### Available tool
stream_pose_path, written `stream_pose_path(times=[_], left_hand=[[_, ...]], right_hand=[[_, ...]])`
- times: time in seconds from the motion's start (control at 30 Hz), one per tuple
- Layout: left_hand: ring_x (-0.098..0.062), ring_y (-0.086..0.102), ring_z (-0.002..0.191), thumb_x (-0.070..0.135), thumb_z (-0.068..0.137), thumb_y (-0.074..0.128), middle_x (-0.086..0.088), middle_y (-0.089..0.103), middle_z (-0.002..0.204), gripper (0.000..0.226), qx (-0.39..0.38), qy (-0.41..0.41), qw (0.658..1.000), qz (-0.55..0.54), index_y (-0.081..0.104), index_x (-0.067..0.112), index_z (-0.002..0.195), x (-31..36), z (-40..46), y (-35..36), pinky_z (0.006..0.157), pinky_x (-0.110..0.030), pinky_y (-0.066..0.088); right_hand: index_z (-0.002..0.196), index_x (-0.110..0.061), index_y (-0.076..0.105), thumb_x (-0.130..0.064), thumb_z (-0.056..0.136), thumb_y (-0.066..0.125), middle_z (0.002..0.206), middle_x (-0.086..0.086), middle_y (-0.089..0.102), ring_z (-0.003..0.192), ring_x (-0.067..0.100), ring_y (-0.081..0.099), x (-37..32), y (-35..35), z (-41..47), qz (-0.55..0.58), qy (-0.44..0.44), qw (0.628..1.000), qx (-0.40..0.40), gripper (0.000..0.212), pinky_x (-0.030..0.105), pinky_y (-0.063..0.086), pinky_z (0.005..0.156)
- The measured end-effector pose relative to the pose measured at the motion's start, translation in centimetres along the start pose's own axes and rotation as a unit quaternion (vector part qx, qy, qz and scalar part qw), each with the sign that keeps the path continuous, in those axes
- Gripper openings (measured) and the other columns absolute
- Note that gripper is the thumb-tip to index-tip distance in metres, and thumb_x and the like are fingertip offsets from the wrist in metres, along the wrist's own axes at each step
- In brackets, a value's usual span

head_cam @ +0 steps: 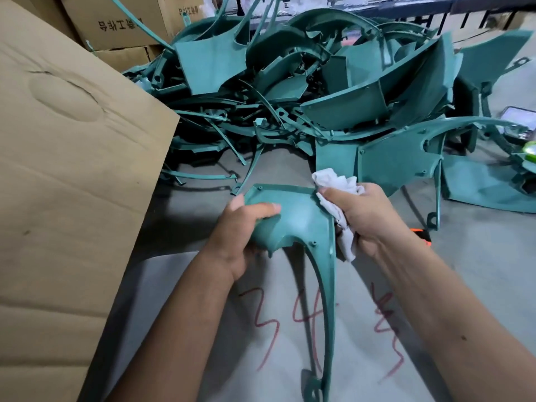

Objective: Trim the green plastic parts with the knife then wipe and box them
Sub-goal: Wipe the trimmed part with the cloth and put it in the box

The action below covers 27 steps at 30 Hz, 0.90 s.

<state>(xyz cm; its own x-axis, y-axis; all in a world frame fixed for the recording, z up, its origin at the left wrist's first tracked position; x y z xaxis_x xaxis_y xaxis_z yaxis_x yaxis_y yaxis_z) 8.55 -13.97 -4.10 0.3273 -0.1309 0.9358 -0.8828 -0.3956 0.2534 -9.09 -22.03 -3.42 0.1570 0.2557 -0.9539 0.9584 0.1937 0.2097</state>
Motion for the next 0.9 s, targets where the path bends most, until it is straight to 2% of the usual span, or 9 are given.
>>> stream_pose_path(times=[0.07, 0.17, 0.27, 0.37, 0.4, 0.5, 0.57, 0.8, 0.9], left_hand=[[-0.028, 0.074, 0.087, 0.026, 0.076, 0.076, -0.015, 0.075, 0.109, 0.052, -0.089, -0.019, 0.991, -0.097, 0.065, 0.009, 0.123, 0.3, -0.5, 0.5, 0.068, -0.037, 0.062], [-0.027, 0.072, 0.082, 0.042, 0.090, 0.064, -0.017, 0.072, 0.109, 0.052, -0.143, 0.020, 0.989, -0.009, 0.059, 0.007, 0.128, -0.2, -1.3, 2.2, 0.059, -0.034, 0.060], [-0.029, 0.074, 0.089, 0.046, 0.084, 0.067, -0.013, 0.076, 0.109, 0.047, -0.067, 0.065, 0.995, -0.026, 0.065, 0.015, 0.119, -1.3, -1.6, 4.3, 0.063, -0.037, 0.061], [-0.031, 0.074, 0.104, 0.030, 0.079, 0.075, -0.012, 0.076, 0.113, 0.044, 0.048, 0.112, 0.982, -0.142, 0.066, 0.014, 0.118, -1.6, -1.6, 4.9, 0.089, -0.048, 0.060], [-0.031, 0.074, 0.105, 0.026, 0.081, 0.076, -0.012, 0.076, 0.113, 0.040, 0.067, 0.135, 0.978, -0.147, 0.066, 0.012, 0.118, -1.5, -1.7, 4.8, 0.091, -0.047, 0.060], [-0.021, 0.077, 0.093, 0.014, 0.094, 0.072, -0.003, 0.079, 0.102, 0.013, 0.106, 0.202, 0.970, -0.080, 0.071, 0.012, 0.107, -1.1, -1.8, 4.2, 0.073, -0.031, 0.062], [-0.013, 0.077, 0.086, 0.012, 0.096, 0.070, 0.002, 0.080, 0.097, 0.007, 0.112, 0.223, 0.966, -0.061, 0.072, 0.013, 0.103, -1.0, -1.9, 3.9, 0.067, -0.022, 0.058], [-0.008, 0.076, 0.087, 0.012, 0.096, 0.070, 0.004, 0.079, 0.099, 0.019, 0.193, 0.263, 0.945, -0.020, 0.070, 0.006, 0.115, -0.6, -2.2, 4.1, 0.067, -0.017, 0.057], [-0.009, 0.074, 0.095, 0.009, 0.096, 0.069, -0.003, 0.077, 0.108, 0.024, 0.275, 0.284, 0.918, -0.032, 0.068, 0.002, 0.118, 0.0, -1.4, 3.5, 0.078, -0.019, 0.057]], right_hand=[[0.085, 0.002, 0.065, -0.002, 0.092, 0.075, 0.078, 0.023, 0.066, 0.060, 0.025, 0.066, -0.5, -0.4, 0.4, 0.033, -0.022, 0.997, 0.059, 0.013, 0.040, 0.058, 0.063], [0.080, 0.000, 0.066, -0.001, 0.092, 0.074, 0.066, 0.018, 0.068, 0.054, 0.026, 0.068, -1.3, -1.1, 0.7, 0.108, -0.055, 0.986, 0.111, 0.015, 0.048, 0.060, 0.059], [0.083, 0.002, 0.069, -0.004, 0.091, 0.076, 0.072, 0.022, 0.068, 0.063, 0.030, 0.068, -1.1, -0.9, 0.6, 0.096, -0.084, 0.988, 0.092, 0.013, 0.053, 0.060, 0.066], [0.095, 0.007, 0.070, -0.002, 0.091, 0.076, 0.085, 0.028, 0.069, 0.079, 0.036, 0.068, -0.5, 0.1, 0.1, 0.106, -0.091, 0.988, 0.060, 0.012, 0.065, 0.059, 0.078], [0.095, 0.006, 0.070, -0.002, 0.091, 0.075, 0.085, 0.027, 0.069, 0.079, 0.036, 0.068, -0.3, 0.5, 0.0, 0.113, -0.087, 0.988, 0.054, 0.010, 0.063, 0.059, 0.077], [0.085, 0.003, 0.071, -0.004, 0.091, 0.076, 0.085, 0.024, 0.073, 0.074, 0.033, 0.073, 0.3, 1.1, -0.5, 0.137, -0.051, 0.989, 0.025, 0.011, 0.049, 0.061, 0.073], [0.082, -0.002, 0.073, -0.008, 0.092, 0.077, 0.082, 0.019, 0.077, 0.067, 0.028, 0.076, 0.4, 1.3, -0.8, 0.162, -0.017, 0.987, 0.005, 0.012, 0.038, 0.062, 0.061], [0.068, -0.012, 0.078, -0.015, 0.095, 0.073, 0.069, 0.011, 0.074, 0.053, 0.018, 0.071, 0.0, 2.5, -2.7, 0.132, 0.013, 0.989, -0.062, 0.028, 0.024, 0.053, 0.045], [0.079, -0.006, 0.072, -0.014, 0.095, 0.073, 0.059, 0.010, 0.069, 0.045, 0.016, 0.064, 1.0, 3.6, -4.2, 0.091, 0.025, 0.988, -0.121, 0.018, 0.020, 0.048, 0.042]])
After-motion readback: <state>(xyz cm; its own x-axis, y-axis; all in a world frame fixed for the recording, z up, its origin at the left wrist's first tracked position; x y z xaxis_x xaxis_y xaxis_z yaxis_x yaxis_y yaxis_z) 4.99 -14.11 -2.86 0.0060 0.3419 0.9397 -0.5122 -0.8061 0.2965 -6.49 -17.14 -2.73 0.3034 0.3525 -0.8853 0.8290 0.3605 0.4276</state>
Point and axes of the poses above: each hand's wrist, its own z-axis towards the middle knuckle, its own y-axis out of the palm, x = y × z, the point moved 2 cm from there along z, towards the middle knuckle
